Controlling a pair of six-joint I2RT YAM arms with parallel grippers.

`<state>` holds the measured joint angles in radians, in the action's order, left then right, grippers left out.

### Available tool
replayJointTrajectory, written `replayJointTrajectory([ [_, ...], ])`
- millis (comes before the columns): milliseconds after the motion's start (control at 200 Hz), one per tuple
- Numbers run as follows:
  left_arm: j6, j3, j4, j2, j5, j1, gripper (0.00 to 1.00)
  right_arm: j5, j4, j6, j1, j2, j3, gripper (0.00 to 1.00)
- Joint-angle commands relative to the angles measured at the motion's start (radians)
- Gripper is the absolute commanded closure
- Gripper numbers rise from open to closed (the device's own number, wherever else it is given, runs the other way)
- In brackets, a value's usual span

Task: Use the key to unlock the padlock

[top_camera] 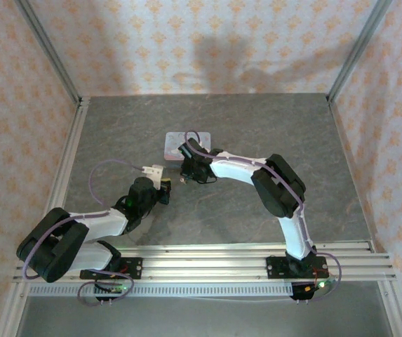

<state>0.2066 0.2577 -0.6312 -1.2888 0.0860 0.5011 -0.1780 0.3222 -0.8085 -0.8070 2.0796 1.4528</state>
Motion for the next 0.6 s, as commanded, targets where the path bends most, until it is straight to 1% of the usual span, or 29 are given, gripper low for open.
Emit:
replayJointTrajectory([
  [0,0.013,-0.002,0.034,0.020,-0.042,-0.010,1.00,0.046,0.072,0.006,-0.001,-0.034,-0.020,0.91],
  [90,0.014,0.007,0.043,0.019,-0.048,-0.010,1.00,0.052,0.074,0.009,-0.001,-0.057,-0.021,0.98],
  [160,0.013,0.014,0.059,0.020,-0.053,-0.009,1.00,0.047,0.071,0.006,-0.001,-0.069,-0.022,1.00],
  [350,0.014,0.036,0.108,0.038,-0.064,-0.009,1.00,0.006,0.021,-0.044,0.004,-0.095,-0.057,1.00],
  [510,0.030,0.063,0.168,0.053,-0.077,-0.011,1.00,-0.066,-0.094,-0.101,0.024,-0.129,-0.133,1.00],
  [590,0.046,0.093,0.221,0.054,-0.081,-0.011,1.00,-0.083,-0.158,-0.133,0.036,-0.154,-0.178,1.00],
])
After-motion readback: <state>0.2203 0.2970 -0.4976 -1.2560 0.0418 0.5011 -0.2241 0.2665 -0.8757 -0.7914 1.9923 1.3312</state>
